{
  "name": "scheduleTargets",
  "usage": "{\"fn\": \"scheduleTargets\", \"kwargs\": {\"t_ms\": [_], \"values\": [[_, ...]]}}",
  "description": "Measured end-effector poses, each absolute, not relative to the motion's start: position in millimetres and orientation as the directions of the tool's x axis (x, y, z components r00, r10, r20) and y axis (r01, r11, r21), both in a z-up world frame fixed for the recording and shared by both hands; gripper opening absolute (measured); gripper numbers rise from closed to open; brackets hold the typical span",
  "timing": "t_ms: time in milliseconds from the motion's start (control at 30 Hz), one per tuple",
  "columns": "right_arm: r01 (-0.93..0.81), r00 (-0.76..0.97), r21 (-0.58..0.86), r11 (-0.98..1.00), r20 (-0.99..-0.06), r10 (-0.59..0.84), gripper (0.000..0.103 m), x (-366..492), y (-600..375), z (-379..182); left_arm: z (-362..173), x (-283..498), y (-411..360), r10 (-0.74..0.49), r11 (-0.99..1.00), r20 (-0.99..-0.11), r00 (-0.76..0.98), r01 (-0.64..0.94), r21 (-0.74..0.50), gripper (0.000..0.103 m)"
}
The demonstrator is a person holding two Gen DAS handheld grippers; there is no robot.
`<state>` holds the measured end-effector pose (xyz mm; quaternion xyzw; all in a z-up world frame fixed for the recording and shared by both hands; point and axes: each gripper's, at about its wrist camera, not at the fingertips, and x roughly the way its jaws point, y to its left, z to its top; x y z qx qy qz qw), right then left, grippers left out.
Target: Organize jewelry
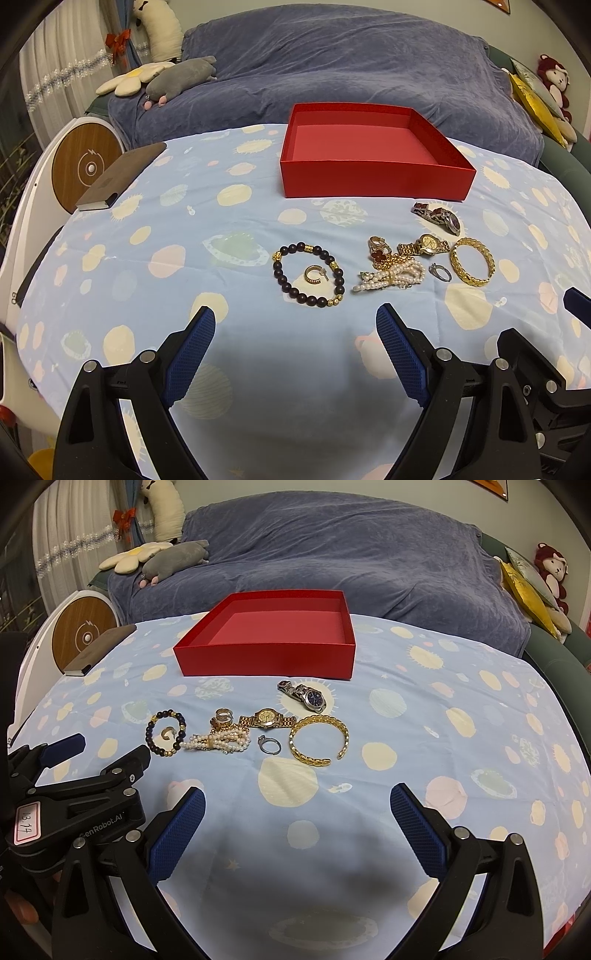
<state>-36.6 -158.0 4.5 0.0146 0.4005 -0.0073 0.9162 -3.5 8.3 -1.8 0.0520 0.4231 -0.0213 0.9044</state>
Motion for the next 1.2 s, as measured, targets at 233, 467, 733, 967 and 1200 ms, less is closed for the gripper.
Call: {"fn": "scheduleTargets", "kwargs": {"t_ms": [233, 467, 733, 967, 1200], "values": [[0.026, 0.679, 0.021, 0.999, -0.734, -0.002, 0.098, -36.6, -156.2, 3.8, -2.3, -3.0, 10.6, 0.006, 0.994, -0.770, 0.639, 0.081, 0.074, 0.086], [0.033, 0.676, 0.027, 0.999, -0.737, -0.002, 0.098, -33.9, -152.5, 1.5, -4.2, 1.0, 16.8, 0.003, 0.996, -0.778, 0.628, 0.071, 0.061, 0.086], [0.064, 0.666, 0.042, 0.997, -0.746, -0.012, 0.098, -18.0, -172.2, -4.9, -3.2, 10.8, 32.3, -0.003, 0.999, -0.779, 0.627, 0.041, 0.029, 0.086], [0.053, 0.653, 0.073, 0.996, -0.757, 0.021, 0.097, 7.5, -178.2, -19.2, -11.3, 21.8, 43.7, -0.015, 0.999, -0.796, 0.605, 0.042, 0.013, 0.086], [0.034, 0.616, 0.077, 0.996, -0.787, 0.040, 0.097, 34.0, -182.5, -36.0, -19.7, 27.1, 52.7, -0.020, 0.999, -0.807, 0.591, 0.037, 0.002, 0.086]]}}
